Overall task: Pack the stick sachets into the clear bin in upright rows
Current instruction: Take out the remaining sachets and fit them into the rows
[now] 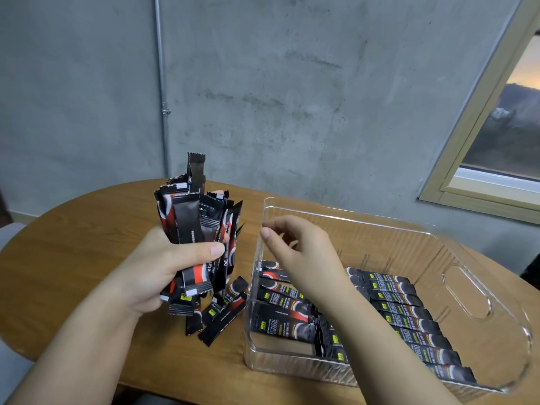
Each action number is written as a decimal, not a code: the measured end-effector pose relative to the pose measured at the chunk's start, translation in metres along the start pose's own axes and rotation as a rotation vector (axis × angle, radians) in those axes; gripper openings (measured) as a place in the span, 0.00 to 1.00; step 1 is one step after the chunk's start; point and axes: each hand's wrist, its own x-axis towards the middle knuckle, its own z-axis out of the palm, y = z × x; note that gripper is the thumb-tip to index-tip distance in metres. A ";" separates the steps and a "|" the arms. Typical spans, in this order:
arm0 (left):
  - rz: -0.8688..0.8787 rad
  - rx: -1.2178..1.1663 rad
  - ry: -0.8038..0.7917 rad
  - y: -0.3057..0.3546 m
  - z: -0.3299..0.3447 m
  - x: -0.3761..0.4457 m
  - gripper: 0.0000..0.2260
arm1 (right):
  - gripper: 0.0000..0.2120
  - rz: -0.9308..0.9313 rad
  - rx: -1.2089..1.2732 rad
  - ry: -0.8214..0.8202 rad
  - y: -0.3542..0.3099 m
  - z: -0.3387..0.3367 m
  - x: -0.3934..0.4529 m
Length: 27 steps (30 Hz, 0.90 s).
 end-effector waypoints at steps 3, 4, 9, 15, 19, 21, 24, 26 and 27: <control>0.045 -0.053 -0.054 0.012 0.007 0.002 0.27 | 0.10 0.003 0.059 -0.103 -0.017 0.003 0.008; 0.052 -0.057 -0.062 0.014 0.009 0.003 0.28 | 0.10 0.013 0.095 -0.131 -0.022 0.004 0.010; 0.067 -0.093 -0.059 0.018 0.015 0.007 0.27 | 0.12 0.128 0.316 -0.220 -0.036 0.002 0.011; 0.054 -0.114 -0.053 0.015 0.024 0.011 0.24 | 0.05 0.137 0.352 -0.229 -0.037 -0.001 0.011; 0.046 -0.150 -0.044 0.013 0.027 0.013 0.25 | 0.04 0.100 0.340 -0.148 -0.031 0.002 0.012; 0.041 -0.146 -0.003 0.011 0.027 0.014 0.20 | 0.02 0.068 0.324 -0.104 -0.031 0.003 0.012; 0.071 -0.073 0.088 0.010 0.029 0.017 0.17 | 0.05 0.048 0.339 -0.035 -0.029 0.005 0.011; 0.071 -0.029 0.134 0.009 0.028 0.018 0.14 | 0.04 0.072 0.349 0.006 -0.028 0.005 0.011; 0.054 -0.007 0.150 0.008 0.026 0.018 0.13 | 0.04 0.085 0.346 0.032 -0.027 0.003 0.012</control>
